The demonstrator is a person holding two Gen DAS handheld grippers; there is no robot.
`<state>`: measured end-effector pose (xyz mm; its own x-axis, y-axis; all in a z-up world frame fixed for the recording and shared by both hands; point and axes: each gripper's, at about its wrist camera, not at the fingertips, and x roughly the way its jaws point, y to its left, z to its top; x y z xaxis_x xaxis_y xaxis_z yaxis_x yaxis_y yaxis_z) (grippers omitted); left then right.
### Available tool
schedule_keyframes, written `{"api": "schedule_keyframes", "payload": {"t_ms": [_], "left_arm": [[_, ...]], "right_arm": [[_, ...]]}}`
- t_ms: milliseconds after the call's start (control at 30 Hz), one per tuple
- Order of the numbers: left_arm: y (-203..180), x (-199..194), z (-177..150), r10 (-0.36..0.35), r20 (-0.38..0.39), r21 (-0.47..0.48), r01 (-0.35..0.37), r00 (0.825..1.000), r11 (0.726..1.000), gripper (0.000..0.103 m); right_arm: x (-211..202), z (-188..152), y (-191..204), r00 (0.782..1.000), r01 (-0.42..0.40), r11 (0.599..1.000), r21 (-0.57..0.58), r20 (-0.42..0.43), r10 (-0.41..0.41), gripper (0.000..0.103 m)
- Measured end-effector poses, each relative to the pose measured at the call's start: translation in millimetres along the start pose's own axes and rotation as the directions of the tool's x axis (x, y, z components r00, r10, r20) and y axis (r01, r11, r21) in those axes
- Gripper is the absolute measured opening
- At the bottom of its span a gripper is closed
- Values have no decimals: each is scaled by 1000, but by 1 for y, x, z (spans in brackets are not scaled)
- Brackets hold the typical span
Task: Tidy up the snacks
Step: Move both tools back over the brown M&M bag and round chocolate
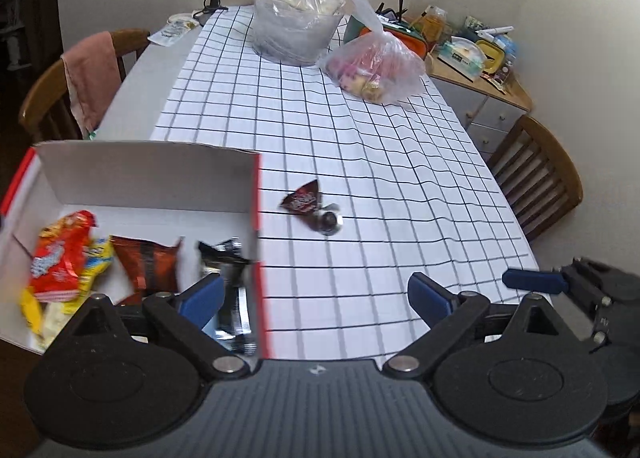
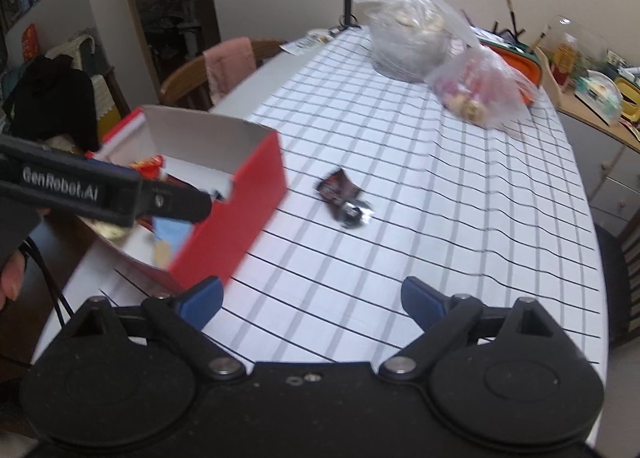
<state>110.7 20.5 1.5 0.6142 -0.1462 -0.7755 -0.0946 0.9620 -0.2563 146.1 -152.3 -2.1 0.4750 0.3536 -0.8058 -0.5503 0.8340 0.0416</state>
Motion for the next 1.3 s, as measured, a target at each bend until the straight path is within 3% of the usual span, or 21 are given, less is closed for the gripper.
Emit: {"api": "schedule_keyframes", "payload": {"t_ms": [300, 733, 933, 1167, 1300], "left_arm": [[-56, 50, 14, 65, -30, -66, -66, 997, 996, 99], [-63, 122, 46, 249, -39, -126, -252, 968, 959, 99], [-53, 147, 60, 294, -56, -139, -299, 954, 944, 99], [-32, 178, 72, 343, -112, -198, -360, 932, 912, 99], [-35, 187, 79, 370, -96, -171, -382, 924, 908, 99]], "right_arm": [[15, -12, -63, 998, 20, 1000, -14, -54, -21, 96], [67, 0, -108, 995, -53, 995, -81, -84, 46, 94], [101, 18, -110, 993, -94, 991, -98, -79, 86, 94], [139, 35, -93, 989, -140, 970, -199, -65, 130, 91], [159, 44, -83, 983, -178, 955, -238, -75, 165, 89]]}}
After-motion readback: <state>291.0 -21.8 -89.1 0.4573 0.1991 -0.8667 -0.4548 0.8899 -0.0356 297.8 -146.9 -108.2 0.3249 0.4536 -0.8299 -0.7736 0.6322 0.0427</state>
